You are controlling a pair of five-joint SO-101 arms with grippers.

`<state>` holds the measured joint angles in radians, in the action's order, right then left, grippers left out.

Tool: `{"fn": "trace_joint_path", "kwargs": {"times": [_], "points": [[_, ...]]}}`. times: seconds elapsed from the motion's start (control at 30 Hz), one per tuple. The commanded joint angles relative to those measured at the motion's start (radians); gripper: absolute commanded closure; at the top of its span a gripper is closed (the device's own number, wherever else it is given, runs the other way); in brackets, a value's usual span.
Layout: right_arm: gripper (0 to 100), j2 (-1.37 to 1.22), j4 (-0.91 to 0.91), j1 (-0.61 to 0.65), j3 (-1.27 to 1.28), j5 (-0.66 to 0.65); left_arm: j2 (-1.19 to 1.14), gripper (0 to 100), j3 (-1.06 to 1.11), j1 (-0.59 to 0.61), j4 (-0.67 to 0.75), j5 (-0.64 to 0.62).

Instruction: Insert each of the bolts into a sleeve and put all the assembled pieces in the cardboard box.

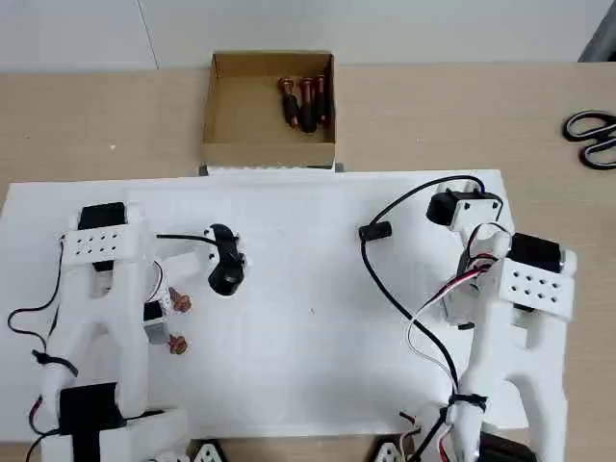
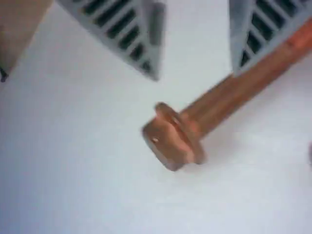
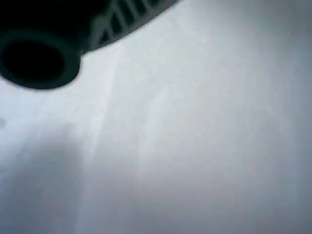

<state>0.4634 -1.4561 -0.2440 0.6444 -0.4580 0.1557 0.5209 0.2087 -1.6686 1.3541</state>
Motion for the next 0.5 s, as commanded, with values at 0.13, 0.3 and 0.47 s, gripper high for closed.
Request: {"fn": "trace_joint_path", "kwargs": {"times": [0.13, 0.3, 0.47], "points": [[99.5, 0.039, 0.027, 0.002, -0.011, 0.005, 0.006, 85, -0.015, -0.017, 0.052, 0.203], [99.5, 0.039, 0.031, 0.002, -0.011, 0.005, 0.006, 85, 0.041, -0.012, 0.051, 0.235], [99.5, 0.039, 0.031, 0.002, -0.011, 0.005, 0.006, 85, 0.068, -0.012, 0.052, 0.236]]}}
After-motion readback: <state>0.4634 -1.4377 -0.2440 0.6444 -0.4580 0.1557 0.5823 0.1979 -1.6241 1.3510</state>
